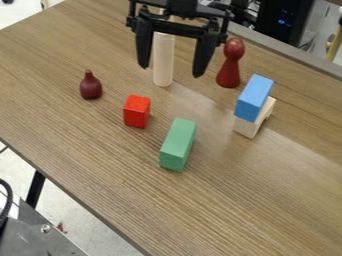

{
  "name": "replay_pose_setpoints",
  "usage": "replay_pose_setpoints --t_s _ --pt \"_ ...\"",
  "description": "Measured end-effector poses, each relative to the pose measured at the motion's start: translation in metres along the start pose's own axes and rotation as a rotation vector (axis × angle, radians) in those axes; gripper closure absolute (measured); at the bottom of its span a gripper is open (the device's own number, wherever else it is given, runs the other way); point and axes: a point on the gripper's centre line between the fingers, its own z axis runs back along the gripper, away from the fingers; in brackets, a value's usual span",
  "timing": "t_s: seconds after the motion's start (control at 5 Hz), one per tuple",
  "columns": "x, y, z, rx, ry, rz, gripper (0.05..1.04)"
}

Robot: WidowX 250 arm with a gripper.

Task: Put the blue rectangular on the green rectangular

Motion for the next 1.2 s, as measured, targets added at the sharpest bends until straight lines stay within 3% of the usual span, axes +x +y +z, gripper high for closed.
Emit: replay_pose_setpoints --t_s 0.4,0.8,1.2 --pt "0.007 -0.026 -0.004 -0.004 -0.008 -0.057 0.084" --pt "0.023 -0.059 -0.013 -0.060 -0.032 -0.097 0.084" --pt "0.030 -0.086 -0.013 -0.078 -0.061 -0.152 0.084"
